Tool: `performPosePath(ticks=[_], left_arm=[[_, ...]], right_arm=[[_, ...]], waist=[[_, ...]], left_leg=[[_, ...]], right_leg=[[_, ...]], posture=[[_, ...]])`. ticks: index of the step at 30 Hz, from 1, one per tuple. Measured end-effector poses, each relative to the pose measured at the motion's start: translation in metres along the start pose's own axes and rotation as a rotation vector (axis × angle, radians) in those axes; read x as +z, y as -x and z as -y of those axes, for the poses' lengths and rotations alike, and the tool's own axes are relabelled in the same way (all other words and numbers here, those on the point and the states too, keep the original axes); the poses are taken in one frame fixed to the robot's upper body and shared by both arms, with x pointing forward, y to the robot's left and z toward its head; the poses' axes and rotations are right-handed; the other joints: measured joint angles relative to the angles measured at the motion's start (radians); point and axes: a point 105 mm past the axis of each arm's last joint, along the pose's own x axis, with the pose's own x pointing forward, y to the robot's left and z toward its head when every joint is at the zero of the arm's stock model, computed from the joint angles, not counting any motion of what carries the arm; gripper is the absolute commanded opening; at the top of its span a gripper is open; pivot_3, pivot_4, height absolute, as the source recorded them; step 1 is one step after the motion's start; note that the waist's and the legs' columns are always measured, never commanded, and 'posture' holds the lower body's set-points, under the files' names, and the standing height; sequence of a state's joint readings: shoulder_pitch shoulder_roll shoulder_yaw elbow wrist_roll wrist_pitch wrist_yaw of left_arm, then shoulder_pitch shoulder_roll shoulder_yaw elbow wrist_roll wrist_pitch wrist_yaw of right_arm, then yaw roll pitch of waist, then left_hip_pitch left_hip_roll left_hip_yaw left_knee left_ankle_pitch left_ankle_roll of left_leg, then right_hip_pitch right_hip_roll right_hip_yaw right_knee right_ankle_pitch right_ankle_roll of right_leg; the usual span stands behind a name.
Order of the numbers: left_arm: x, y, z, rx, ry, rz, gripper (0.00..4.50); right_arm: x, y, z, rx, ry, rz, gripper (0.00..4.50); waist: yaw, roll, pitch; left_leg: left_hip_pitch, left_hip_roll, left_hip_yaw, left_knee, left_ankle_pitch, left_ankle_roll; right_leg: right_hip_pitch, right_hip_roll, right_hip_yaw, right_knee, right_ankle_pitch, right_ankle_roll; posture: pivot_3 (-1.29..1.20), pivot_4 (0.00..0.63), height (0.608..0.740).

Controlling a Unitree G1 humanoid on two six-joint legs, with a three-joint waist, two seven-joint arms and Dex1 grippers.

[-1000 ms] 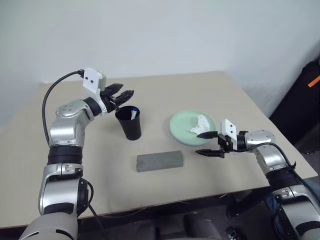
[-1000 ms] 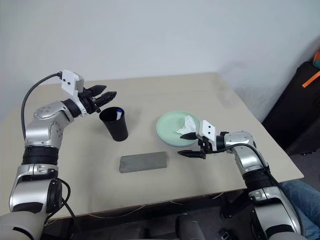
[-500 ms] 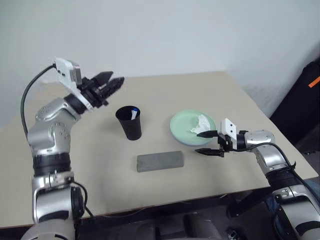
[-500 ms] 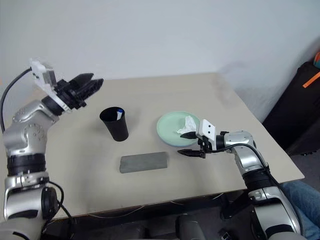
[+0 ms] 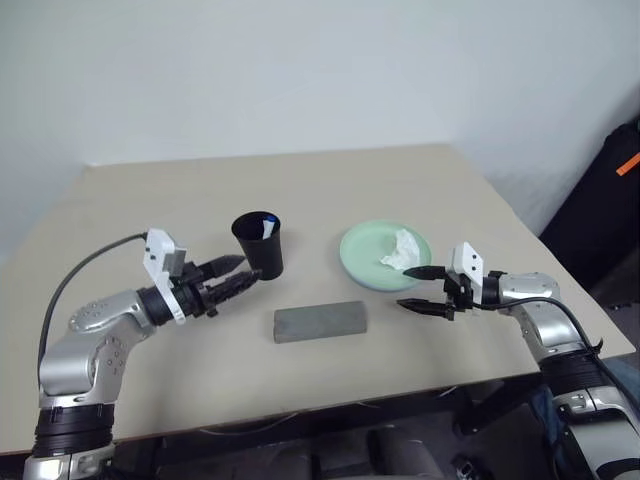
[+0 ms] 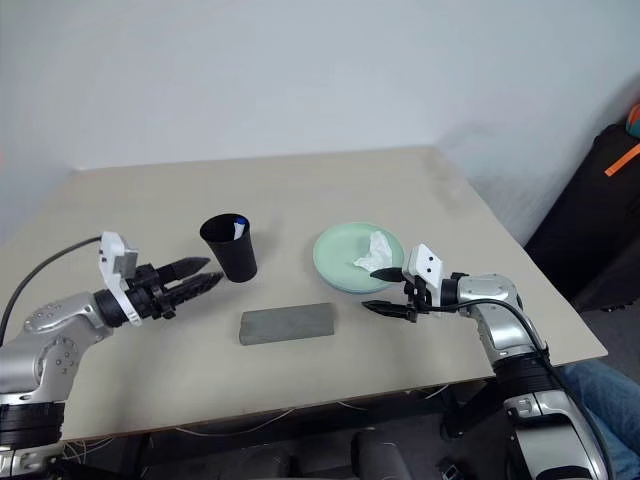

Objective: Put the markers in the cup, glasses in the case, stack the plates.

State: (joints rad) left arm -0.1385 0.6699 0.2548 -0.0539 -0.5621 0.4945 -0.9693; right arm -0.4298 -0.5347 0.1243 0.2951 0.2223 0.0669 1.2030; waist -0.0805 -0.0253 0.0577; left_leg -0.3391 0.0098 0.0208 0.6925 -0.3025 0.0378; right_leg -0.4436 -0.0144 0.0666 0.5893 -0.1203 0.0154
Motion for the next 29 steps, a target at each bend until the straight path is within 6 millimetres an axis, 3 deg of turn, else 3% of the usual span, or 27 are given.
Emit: performPosePath(ticks=[9, 15, 20, 29], left_arm=[[-0.020, 0.002, -0.022, 0.074, 0.007, -0.007, 2.66], [-0.020, -0.011, -0.021, 0.044, -0.020, 0.006, 2.66], [-0.023, -0.018, -0.019, 0.037, -0.061, -0.002, 2.66], [-0.037, -0.019, -0.012, 0.051, -0.073, -0.034, 2.66]], right_arm=[[-0.007, 0.013, 0.002, -0.034, -0.027, -0.021, 3.35], [-0.014, 0.020, 0.002, -0.047, -0.059, -0.035, 3.35], [-0.020, 0.038, 0.012, -0.109, -0.085, -0.059, 3.35], [-0.026, 0.038, 0.010, -0.122, -0.111, -0.064, 3.35]], waist=[[0.004, 0.000, 0.000], [0.008, 0.000, 0.000], [0.007, 0.000, 0.000], [0.007, 0.000, 0.000]], left_leg=[[0.000, 0.000, 0.001, 0.000, 0.000, 0.000], [0.000, 0.000, 0.001, 0.000, 0.000, 0.000], [0.000, 0.000, 0.002, 0.000, 0.000, 0.000], [0.000, 0.000, 0.002, 0.000, 0.000, 0.000]], right_leg=[[0.000, 0.000, 0.000, 0.000, 0.000, 0.000], [0.000, 0.000, 0.000, 0.000, 0.000, 0.000], [0.000, 0.000, 0.000, 0.000, 0.000, 0.000], [0.000, 0.000, 0.001, 0.000, 0.000, 0.000]], posture=[[0.00, 0.000, 0.740], [0.00, 0.000, 0.740], [0.00, 0.000, 0.740], [0.00, 0.000, 0.740]])
